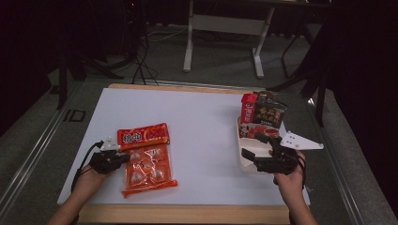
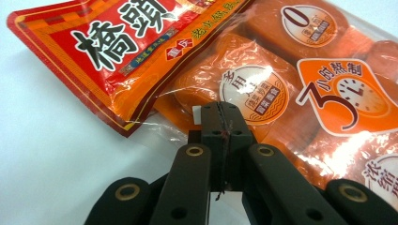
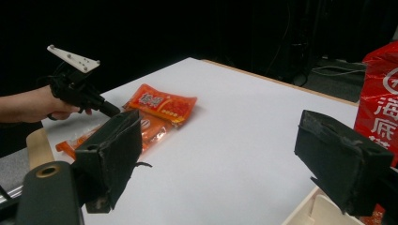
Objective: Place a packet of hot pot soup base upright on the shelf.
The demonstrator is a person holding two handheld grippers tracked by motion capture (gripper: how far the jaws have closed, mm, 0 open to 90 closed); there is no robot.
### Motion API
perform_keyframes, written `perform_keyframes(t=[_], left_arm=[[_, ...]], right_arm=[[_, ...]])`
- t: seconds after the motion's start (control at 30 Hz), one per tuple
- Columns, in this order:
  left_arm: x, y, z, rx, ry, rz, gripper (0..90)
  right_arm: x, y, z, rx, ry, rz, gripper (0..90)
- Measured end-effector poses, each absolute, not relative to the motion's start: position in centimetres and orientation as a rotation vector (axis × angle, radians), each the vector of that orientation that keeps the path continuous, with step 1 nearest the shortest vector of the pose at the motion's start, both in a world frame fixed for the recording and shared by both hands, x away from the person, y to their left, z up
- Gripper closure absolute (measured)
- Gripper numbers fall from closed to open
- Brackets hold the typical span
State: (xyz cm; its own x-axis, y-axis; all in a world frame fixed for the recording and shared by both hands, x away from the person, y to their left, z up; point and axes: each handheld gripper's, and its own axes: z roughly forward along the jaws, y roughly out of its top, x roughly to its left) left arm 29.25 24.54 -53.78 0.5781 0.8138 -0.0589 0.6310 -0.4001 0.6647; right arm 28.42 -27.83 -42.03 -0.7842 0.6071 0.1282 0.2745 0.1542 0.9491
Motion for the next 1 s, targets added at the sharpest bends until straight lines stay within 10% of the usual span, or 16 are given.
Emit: perform_keyframes(t=[1.0], left_arm=[[31.4,20.9,-53.1,2.165,0.973,0.298,89.9]], right_arm=[[28.3,-27.8,-41.8,0.840,2.151,1.685,15.2]])
